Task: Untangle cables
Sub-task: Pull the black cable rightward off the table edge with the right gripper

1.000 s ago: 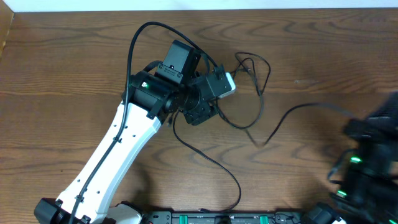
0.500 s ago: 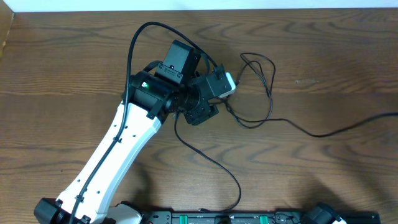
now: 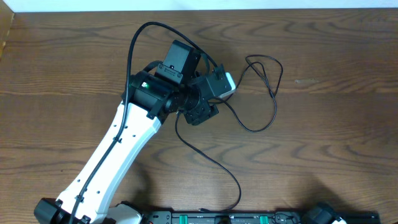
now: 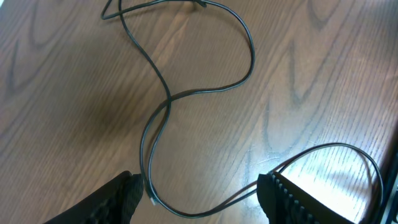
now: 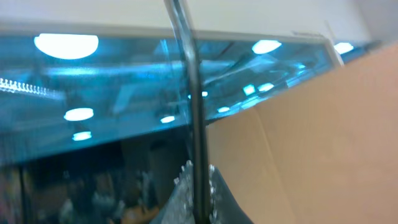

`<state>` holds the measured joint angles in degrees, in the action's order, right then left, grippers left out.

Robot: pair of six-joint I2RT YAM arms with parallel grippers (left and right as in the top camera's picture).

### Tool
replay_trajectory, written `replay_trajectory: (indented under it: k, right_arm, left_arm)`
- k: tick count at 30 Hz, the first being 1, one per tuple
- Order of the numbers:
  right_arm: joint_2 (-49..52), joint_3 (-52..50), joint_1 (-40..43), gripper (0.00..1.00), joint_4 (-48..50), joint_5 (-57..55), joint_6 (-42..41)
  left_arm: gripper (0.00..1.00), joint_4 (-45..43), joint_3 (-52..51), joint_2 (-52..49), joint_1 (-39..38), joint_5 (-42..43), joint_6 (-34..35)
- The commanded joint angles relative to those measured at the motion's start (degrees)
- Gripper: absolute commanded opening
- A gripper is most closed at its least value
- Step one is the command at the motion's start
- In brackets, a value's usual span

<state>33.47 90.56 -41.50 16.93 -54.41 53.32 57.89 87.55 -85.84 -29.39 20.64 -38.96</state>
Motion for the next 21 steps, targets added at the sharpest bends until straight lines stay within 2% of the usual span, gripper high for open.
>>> replay_trajectory:
  k: [1, 4, 11, 15, 21]
  right_arm:
    - [7.76, 9.70, -1.31, 0.01, -7.56, 4.22, 2.97]
    - [14.64, 17.44, -2.05, 0.01, -11.10, 1.53, 8.02]
    - [30.91, 30.88, -2.32, 0.01, -10.84, -9.51, 23.89]
    - [36.57, 36.15, -2.32, 0.01, -9.64, -11.78, 26.88]
    - [40.30, 40.17, -1.22, 0.01, -9.66, -13.88, 26.88]
  left_arm:
    - [0.65, 0.15, -0.07, -0.28, 0.17, -0.31, 0.28]
    - [0.65, 0.15, -0.07, -0.28, 0.17, -0.31, 0.28]
    - [0.65, 0.24, -0.07, -0.28, 0.17, -0.31, 0.28]
    - [0.64, 0.50, -0.07, -0.28, 0.17, -0.28, 0.31]
    - [0.65, 1.57, -0.07, -0.28, 0.17, -0.28, 0.28]
